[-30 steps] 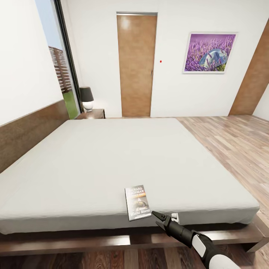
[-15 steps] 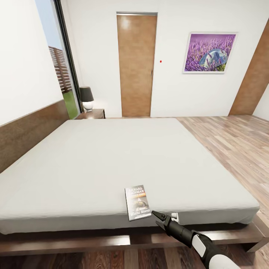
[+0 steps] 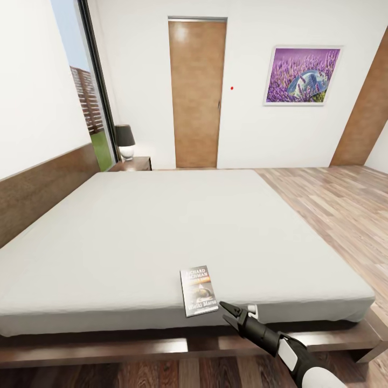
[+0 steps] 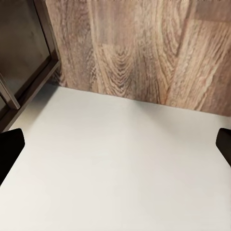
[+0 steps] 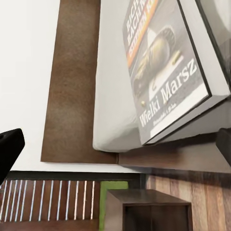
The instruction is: In the bedroom, move the book from the bed onto either nightstand, and place the two sandals side by side next to the bed.
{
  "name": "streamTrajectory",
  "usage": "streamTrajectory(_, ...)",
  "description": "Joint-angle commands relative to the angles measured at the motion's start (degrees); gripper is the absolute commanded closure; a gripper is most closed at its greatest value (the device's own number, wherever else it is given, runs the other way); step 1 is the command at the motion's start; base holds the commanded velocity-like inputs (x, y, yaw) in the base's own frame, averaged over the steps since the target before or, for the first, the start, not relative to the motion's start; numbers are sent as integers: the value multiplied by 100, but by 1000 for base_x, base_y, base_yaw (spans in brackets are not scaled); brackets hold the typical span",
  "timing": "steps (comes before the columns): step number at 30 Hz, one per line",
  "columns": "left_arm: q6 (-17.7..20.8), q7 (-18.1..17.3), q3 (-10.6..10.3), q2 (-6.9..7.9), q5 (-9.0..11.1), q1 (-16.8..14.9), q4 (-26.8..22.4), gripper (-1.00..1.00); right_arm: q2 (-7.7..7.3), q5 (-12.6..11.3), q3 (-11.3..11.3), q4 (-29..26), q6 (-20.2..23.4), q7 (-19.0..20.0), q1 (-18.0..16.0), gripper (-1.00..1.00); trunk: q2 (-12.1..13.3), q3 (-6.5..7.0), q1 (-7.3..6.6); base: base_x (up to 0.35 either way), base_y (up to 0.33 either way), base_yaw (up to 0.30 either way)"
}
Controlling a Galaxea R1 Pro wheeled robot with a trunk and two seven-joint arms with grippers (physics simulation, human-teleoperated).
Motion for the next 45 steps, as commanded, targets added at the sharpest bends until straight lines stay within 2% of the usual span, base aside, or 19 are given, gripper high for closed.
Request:
streamTrajectory(1, 38, 21, -49, 1, 55, 6, -24, -100, -6, -44, 5, 1, 58, 36, -2, -100, -43, -22, 22, 0, 0, 0)
streamTrajectory(4, 38, 21, -49, 1, 55, 6, -24, -100, -9, -44, 5, 1, 58, 55, -3, -100, -164, -76, 88, 0, 0, 0)
streamTrajectory(18, 38, 21, -49, 1, 55, 6, -26, -100, -15, -46, 5, -2, 60, 88, -6, -100, -164, -76, 88, 0, 0, 0)
streamTrajectory(24, 38, 21, -49, 1, 55, 6, -24, -100, -15, -44, 5, -4, 60, 89, -8, -100, -404, -184, 220, 0, 0, 0)
streamTrajectory(45, 38, 21, -49, 1, 55, 6, -25, -100, -24, -46, 5, -1, 61, 90, -34, -100, -404, -184, 220, 0, 0, 0)
